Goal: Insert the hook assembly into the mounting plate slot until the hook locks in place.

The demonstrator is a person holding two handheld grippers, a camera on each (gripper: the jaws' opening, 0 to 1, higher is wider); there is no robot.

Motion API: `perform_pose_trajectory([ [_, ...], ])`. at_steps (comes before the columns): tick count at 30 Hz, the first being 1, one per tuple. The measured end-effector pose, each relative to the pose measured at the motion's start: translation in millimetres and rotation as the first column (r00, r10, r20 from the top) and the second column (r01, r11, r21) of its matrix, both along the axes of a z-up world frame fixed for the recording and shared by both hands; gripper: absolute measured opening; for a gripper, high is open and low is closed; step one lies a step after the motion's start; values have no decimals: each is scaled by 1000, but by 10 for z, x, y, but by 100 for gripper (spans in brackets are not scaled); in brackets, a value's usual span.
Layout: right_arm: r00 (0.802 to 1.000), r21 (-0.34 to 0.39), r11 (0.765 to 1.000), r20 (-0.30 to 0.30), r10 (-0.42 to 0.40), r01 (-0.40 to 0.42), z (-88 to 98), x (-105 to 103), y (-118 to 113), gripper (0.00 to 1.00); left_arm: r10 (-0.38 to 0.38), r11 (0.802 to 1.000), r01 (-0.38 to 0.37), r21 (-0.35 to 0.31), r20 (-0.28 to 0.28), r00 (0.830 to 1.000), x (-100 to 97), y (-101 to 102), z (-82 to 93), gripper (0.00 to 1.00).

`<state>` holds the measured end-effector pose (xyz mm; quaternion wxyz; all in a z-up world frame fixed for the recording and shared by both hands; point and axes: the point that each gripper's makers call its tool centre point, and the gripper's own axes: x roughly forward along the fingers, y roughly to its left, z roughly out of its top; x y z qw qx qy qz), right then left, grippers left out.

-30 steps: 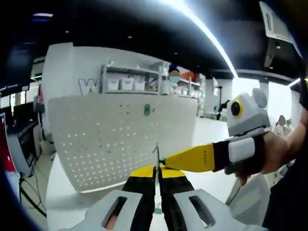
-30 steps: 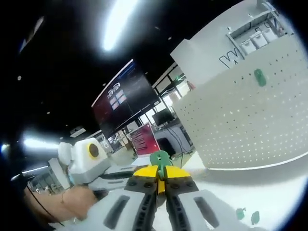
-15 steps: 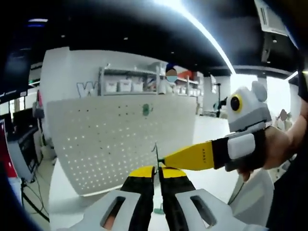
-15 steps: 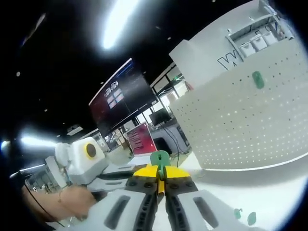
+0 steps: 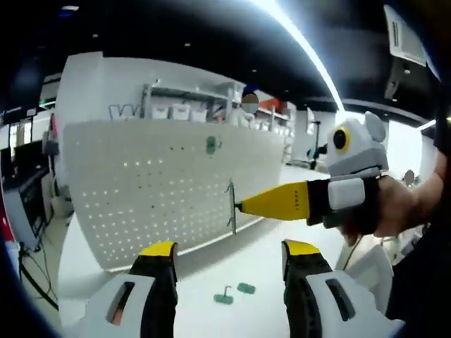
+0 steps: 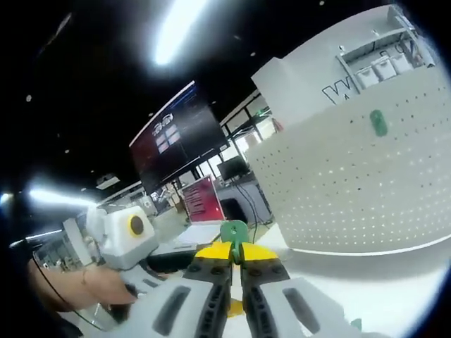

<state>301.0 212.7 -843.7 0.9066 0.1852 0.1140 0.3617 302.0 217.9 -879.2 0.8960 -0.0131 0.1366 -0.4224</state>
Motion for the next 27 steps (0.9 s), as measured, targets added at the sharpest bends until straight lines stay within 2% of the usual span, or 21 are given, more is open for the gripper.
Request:
perform_pose_trajectory([
  [5, 1000, -11, 1000, -7, -6, 6, -62, 17, -37, 0, -3, 999, 3, -38, -11, 1000, -25, 3, -5, 86],
  [6, 1000, -12, 1000, -8, -9, 9, -73, 21, -44, 0, -3, 999, 2, -52, -29, 1000, -34, 0, -18, 88],
  [10, 999, 1, 999, -1, -36, 36, -84, 35, -119, 0, -6, 996, 2, -93, -36, 999, -69, -24, 27, 98],
  [16, 995, 12, 995, 20, -102, 102, -66, 124, -254, 0, -15, 992, 8, -128, -52, 999, -168, -67, 43, 100],
  [20, 976, -34, 979, 100, -194, 199, 22, 273, -433, 0, -15, 992, 6, -125, -67, 998, -184, -81, -10, 100],
  [23, 954, -47, 963, 154, -255, 265, 110, 393, -557, 0, -7, 992, -2, -126, -73, 997, -175, -76, -27, 100],
  [24, 942, -61, 952, 176, -287, 301, 132, 463, -628, 0, -4, 992, -5, -127, -72, 997, -171, -73, -29, 100],
  [27, 918, -65, 930, 198, -343, 361, 164, 620, -770, 0, 6, 992, -17, -127, -84, 996, -153, -59, -52, 100],
])
